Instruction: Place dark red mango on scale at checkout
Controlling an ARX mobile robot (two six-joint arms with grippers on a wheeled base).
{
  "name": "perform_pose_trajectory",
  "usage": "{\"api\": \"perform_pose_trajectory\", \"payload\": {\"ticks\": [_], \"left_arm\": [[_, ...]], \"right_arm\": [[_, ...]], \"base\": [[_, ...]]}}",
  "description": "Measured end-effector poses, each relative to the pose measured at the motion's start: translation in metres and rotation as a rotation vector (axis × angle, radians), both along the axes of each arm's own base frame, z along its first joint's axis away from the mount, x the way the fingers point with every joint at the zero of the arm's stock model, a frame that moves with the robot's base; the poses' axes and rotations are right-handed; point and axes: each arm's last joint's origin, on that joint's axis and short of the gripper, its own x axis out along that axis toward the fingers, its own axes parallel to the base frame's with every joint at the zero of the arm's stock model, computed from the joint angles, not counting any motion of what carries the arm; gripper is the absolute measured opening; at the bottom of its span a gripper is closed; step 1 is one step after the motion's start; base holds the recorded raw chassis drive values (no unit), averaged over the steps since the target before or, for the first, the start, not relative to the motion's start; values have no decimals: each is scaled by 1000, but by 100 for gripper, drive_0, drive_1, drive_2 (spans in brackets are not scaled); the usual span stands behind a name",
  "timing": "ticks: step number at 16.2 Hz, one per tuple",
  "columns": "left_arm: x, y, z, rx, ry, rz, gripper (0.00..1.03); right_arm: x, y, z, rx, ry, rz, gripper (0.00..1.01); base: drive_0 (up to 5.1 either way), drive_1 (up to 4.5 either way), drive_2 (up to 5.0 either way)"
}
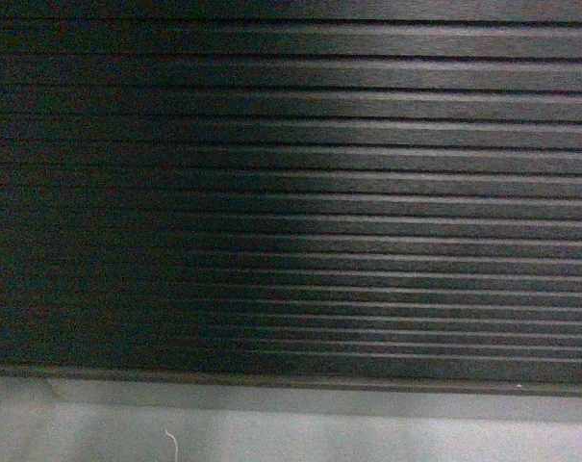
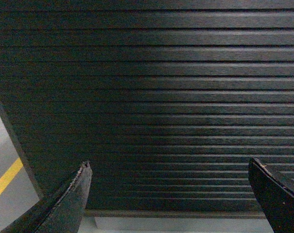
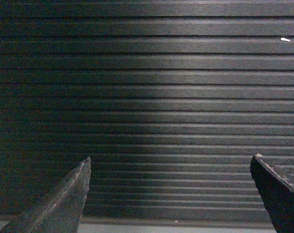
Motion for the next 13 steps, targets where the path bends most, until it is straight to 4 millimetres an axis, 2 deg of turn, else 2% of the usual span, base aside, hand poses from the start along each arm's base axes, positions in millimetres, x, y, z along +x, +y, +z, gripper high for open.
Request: {"api": "perform_pose_trajectory", "payload": {"ticks": [13], "left_arm": [[0, 0, 0, 0, 0, 0, 98]], "right_arm": [[0, 0, 0, 0, 0, 0, 98]], "base": [[-3, 417, -423]]}}
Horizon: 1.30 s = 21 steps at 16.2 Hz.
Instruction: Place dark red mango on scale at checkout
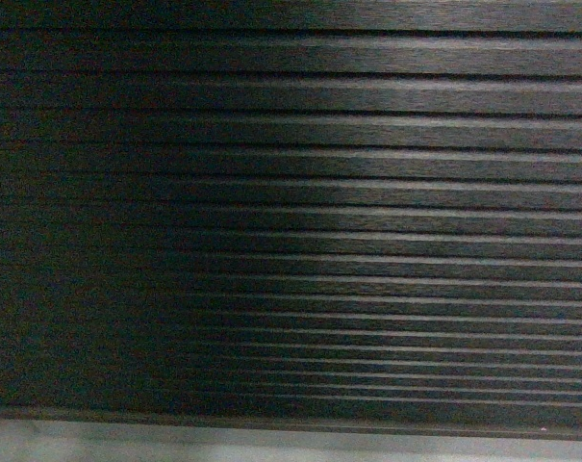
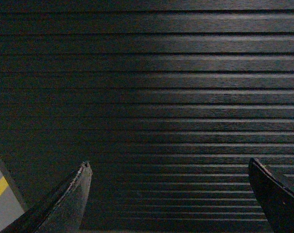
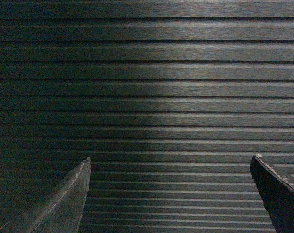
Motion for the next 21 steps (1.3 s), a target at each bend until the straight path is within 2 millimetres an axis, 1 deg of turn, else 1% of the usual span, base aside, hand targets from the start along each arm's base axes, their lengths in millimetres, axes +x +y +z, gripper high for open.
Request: {"api": "perform_pose_trajectory", "payload": {"ticks": [1, 21], "left_arm": [[0, 0, 0, 0, 0, 0, 98], [0, 0, 0, 0, 0, 0, 98]], "right_arm": [[0, 0, 0, 0, 0, 0, 98], [0, 0, 0, 0, -1, 0, 98]], "base": [[-3, 417, -423], [0, 0, 0]]}}
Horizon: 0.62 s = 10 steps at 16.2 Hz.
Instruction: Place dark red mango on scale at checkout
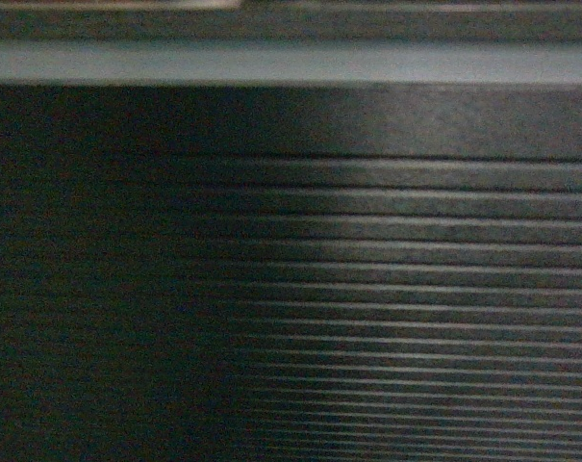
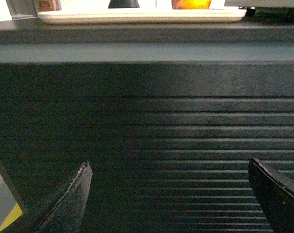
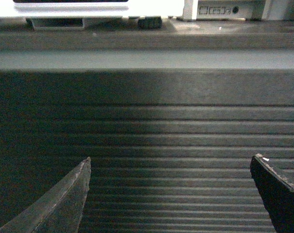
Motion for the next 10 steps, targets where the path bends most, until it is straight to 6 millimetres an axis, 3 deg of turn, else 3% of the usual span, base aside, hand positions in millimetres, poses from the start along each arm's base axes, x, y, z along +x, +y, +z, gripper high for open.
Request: {"api": "perform_pose_trajectory", "payload": {"ticks": [10], "left_arm": [[0, 0, 0, 0, 0, 1, 98]], "right_arm": [[0, 0, 0, 1, 1, 0, 98]], "base": [[0, 0, 0]]}}
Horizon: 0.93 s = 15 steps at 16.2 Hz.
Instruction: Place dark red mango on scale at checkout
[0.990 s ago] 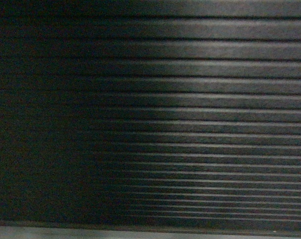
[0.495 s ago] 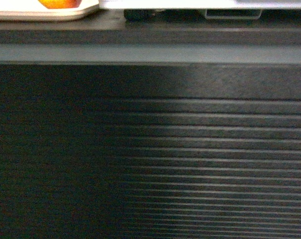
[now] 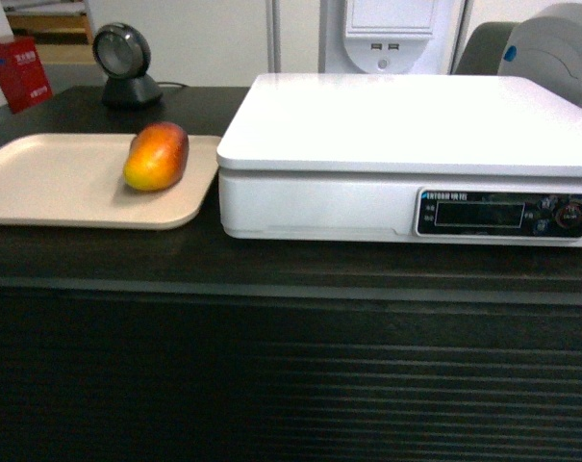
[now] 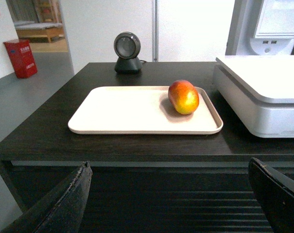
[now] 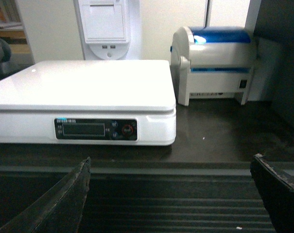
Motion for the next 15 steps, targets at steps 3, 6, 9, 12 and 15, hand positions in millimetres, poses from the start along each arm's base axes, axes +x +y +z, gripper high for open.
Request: {"api": "perform_pose_trajectory", "payload": {"ticks": [3, 6, 9, 12, 15], "left_arm": [[0, 0, 0, 0, -3, -1, 98], [0, 0, 0, 0, -1, 0, 98], [0, 0, 0, 0, 0, -1, 98], [0, 0, 0, 0, 0, -1, 98], [0, 0, 0, 0, 0, -1, 98]], "right_arm": [[0, 0, 0, 0, -4, -1, 98], [0, 0, 0, -1, 2, -2, 98], [0, 0, 0, -1, -2, 0, 98], [0, 0, 0, -1, -1, 0, 98], [0, 0, 0, -1, -1, 0, 98]], "base": [[0, 0, 0], [0, 0, 0], [0, 0, 0], [0, 0, 0], [0, 0, 0]]}}
